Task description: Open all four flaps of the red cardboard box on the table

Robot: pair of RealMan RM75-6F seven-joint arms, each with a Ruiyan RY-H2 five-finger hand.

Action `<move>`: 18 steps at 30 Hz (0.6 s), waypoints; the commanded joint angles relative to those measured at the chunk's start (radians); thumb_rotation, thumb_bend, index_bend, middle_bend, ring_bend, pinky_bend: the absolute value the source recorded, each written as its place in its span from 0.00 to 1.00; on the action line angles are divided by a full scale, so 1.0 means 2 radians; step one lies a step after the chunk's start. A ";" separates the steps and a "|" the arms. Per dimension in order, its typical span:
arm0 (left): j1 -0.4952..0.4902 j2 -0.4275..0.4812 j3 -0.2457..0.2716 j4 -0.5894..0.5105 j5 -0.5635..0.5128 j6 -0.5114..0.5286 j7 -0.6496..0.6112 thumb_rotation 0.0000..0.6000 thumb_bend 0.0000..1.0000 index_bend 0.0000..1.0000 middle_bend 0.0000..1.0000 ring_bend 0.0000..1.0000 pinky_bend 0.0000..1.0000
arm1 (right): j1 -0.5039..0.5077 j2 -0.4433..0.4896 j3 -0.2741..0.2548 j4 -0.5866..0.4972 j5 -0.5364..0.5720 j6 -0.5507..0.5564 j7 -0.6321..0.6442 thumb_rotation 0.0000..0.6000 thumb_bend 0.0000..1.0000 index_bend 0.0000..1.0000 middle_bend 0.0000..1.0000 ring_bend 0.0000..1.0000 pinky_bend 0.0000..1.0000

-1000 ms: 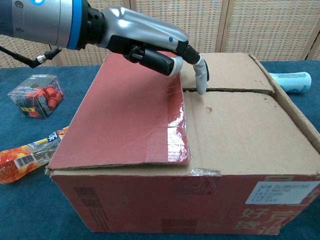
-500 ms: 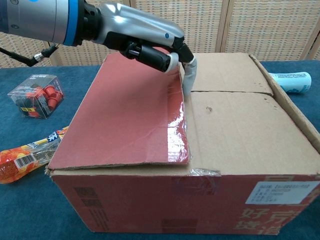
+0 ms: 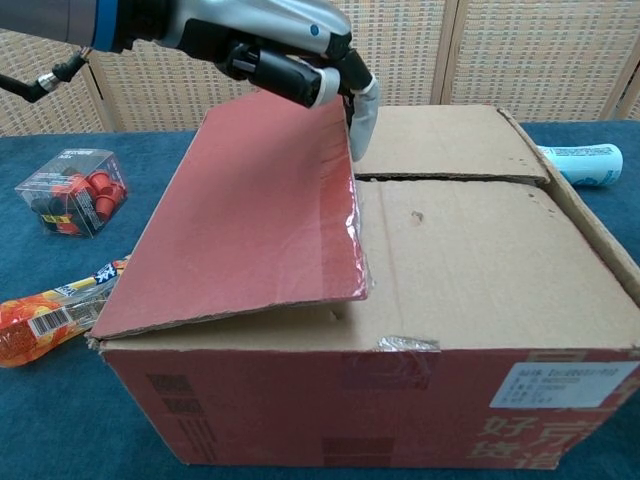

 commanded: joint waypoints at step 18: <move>0.064 0.148 -0.016 -0.087 0.075 0.042 -0.047 0.16 0.89 0.42 0.40 0.23 0.00 | 0.009 0.002 0.006 -0.010 -0.001 -0.009 -0.007 1.00 1.00 0.07 0.04 0.00 0.00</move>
